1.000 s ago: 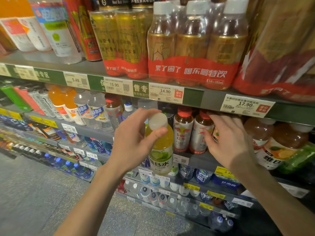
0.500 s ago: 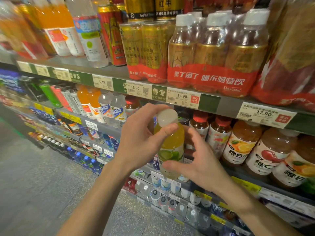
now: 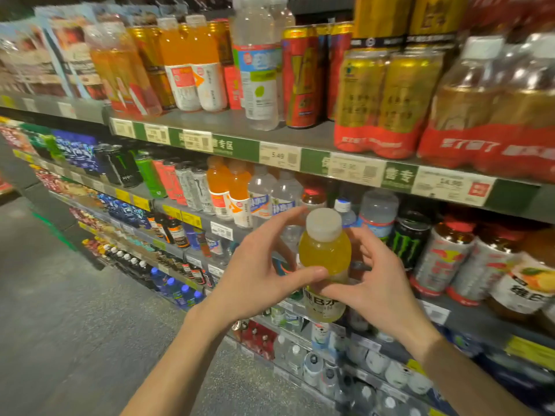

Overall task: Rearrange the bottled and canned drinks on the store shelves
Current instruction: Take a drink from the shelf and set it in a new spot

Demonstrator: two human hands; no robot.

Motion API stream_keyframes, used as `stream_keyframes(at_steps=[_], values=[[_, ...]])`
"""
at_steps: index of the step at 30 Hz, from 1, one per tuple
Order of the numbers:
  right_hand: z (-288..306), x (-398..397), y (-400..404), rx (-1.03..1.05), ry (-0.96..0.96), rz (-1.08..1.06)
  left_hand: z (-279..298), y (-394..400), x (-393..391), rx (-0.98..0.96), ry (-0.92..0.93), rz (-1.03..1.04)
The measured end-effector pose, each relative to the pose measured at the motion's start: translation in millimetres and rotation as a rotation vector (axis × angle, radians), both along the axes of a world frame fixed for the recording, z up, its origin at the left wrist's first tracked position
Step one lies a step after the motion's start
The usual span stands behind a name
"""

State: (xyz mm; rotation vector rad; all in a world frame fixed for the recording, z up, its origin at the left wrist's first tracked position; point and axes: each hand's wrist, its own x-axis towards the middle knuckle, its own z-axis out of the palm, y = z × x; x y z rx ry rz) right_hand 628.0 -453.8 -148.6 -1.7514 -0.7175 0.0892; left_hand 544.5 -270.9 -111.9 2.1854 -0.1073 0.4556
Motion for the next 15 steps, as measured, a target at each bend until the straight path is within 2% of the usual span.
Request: stream_keyframes(at_steps=[6, 15], values=[[5, -20, 68, 0.066, -0.015, 0.013, -13, 63, -23, 0.025, 0.037, 0.002], [1, -30, 133, 0.081, 0.040, 0.020, -32, 128, -37, -0.122, 0.100, -0.109]])
